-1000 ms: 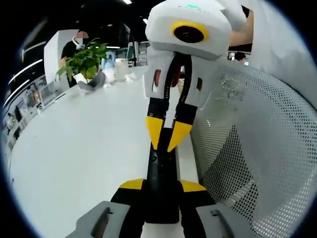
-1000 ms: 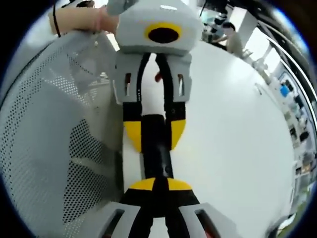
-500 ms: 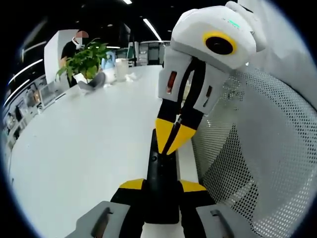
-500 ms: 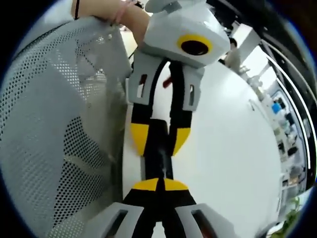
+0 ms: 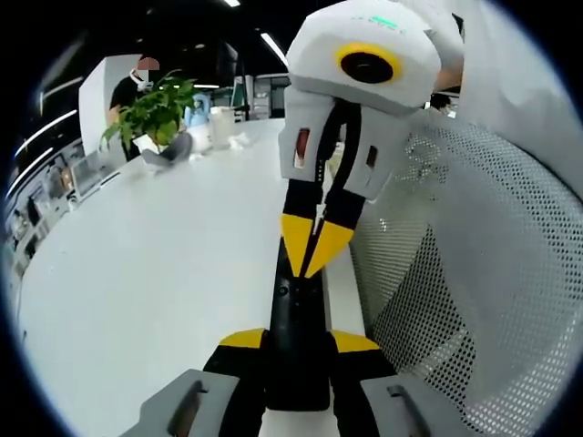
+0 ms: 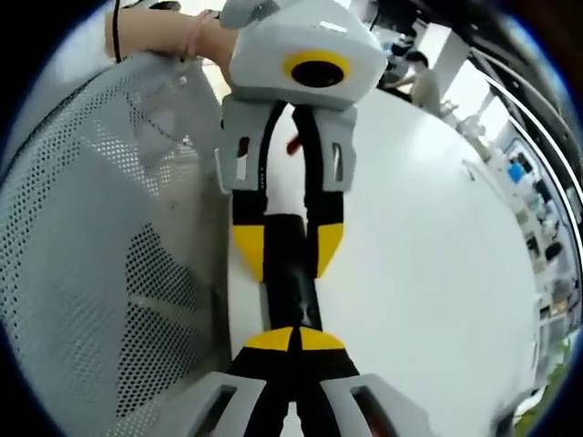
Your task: Press the specified remote control buttons in sequence, fully releasing each button before pressing the next.
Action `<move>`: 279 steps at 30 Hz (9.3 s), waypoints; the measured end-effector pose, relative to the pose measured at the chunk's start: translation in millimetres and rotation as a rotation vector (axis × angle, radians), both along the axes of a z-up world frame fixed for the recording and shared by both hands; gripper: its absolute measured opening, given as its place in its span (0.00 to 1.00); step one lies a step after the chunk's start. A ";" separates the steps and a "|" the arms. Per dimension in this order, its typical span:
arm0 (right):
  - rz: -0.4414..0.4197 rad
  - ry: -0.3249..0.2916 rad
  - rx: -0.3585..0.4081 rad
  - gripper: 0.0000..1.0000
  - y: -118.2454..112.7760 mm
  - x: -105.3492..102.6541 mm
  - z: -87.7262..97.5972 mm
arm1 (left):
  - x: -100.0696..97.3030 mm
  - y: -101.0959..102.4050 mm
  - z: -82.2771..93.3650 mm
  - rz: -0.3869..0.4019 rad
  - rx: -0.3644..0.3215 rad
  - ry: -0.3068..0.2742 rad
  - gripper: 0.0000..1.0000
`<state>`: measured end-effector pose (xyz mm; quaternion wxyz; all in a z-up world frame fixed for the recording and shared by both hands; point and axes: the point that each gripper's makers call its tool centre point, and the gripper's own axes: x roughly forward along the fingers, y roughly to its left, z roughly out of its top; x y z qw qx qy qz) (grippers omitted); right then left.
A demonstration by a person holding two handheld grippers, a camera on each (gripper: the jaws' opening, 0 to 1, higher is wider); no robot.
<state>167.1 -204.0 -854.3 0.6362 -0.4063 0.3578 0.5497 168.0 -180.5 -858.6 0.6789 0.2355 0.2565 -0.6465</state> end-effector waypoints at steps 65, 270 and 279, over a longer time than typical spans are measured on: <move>-0.134 0.123 0.102 0.00 -12.9 2.3 1.4 | 0.0 0.2 0.1 -0.006 -0.015 0.004 0.25; 0.028 0.002 -0.019 0.00 11.0 -15.0 -2.1 | 0.4 -1.2 -0.2 0.001 -0.009 0.007 0.26; 0.063 -0.034 -0.049 0.00 11.0 -14.9 -2.8 | 0.3 -1.1 0.0 0.000 -0.007 0.005 0.26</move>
